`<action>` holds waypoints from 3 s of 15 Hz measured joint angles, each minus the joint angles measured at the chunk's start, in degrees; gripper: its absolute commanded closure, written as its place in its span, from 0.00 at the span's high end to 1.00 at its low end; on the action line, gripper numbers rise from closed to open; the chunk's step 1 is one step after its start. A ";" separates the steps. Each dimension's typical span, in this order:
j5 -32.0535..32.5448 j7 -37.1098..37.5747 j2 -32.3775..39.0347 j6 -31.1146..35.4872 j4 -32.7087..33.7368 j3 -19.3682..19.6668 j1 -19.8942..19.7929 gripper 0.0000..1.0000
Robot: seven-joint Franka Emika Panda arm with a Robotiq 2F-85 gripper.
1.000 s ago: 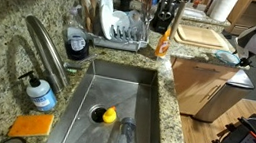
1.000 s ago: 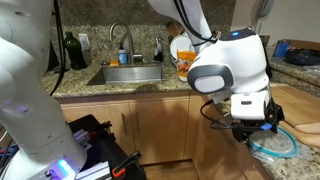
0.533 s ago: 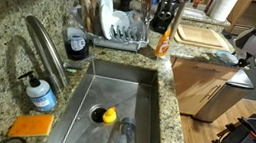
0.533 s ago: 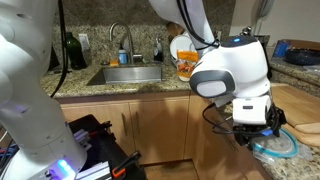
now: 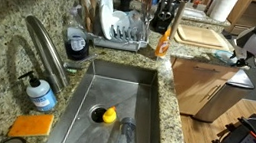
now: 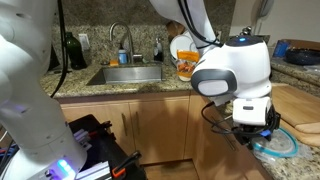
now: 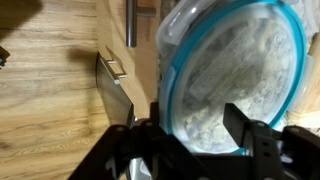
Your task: Pick up the lid from the right side of the countertop and put it in the sink
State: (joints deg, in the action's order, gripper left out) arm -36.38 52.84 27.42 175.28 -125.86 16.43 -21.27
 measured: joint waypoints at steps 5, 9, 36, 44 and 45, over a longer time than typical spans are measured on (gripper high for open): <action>0.00 -0.65 -2.00 -0.52 -1.69 0.00 -0.44 0.23; 0.00 -1.13 -3.52 -0.63 -3.26 0.01 -0.74 0.05; 19.95 -16.03 -48.14 14.12 -34.59 -7.10 7.08 0.03; 17.99 -17.04 -50.39 12.77 -33.67 -5.60 10.93 0.03; 17.84 -17.41 -50.39 12.77 -33.65 -5.87 11.16 0.03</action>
State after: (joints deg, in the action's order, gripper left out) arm -18.54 35.43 -22.98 188.05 -159.51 10.56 -10.11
